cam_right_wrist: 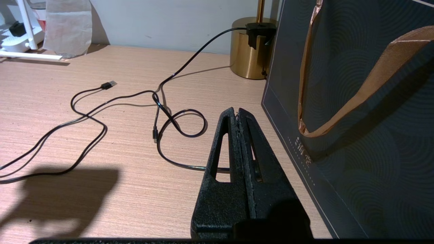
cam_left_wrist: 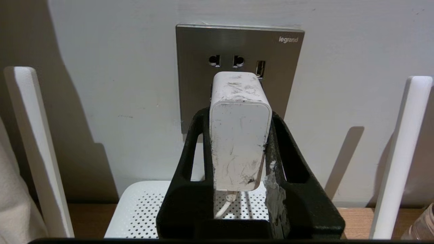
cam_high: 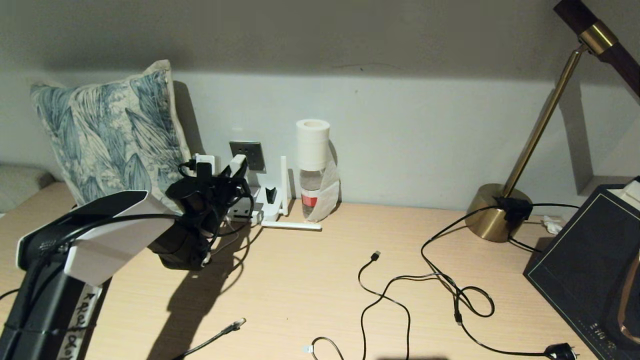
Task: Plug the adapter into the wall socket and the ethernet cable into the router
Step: Plug plug into socket
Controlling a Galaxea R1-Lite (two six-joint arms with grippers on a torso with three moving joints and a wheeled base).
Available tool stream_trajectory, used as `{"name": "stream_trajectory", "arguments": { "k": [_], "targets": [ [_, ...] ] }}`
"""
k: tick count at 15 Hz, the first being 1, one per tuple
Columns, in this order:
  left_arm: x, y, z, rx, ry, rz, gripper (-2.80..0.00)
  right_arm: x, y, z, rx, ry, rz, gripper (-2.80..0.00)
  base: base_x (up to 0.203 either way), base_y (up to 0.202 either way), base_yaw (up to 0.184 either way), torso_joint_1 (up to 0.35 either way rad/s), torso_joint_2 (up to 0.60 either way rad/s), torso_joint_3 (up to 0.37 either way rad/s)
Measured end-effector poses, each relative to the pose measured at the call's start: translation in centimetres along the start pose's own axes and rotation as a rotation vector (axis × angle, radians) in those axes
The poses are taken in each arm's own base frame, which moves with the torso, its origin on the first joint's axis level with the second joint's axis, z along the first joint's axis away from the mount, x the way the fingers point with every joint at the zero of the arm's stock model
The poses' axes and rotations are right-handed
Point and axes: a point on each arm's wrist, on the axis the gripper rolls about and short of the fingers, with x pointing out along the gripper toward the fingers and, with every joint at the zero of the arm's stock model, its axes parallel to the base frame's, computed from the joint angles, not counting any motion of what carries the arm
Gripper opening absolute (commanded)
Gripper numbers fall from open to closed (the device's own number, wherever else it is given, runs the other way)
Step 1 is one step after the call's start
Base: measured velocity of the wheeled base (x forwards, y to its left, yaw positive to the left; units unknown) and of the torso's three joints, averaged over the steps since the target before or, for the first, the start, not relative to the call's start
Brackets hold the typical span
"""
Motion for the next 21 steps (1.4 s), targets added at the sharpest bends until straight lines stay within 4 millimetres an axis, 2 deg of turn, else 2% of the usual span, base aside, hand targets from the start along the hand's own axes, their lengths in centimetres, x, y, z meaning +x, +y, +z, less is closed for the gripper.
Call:
{"name": "stream_trajectory", "arguments": {
  "k": [21],
  "targets": [
    [0.94,0.0,0.66,0.001,-0.009,0.008,-2.8,0.0,0.0,0.0,0.0,0.0,0.0,-2.8,0.0,0.0,0.0,0.0,0.0,0.0]
  ]
}}
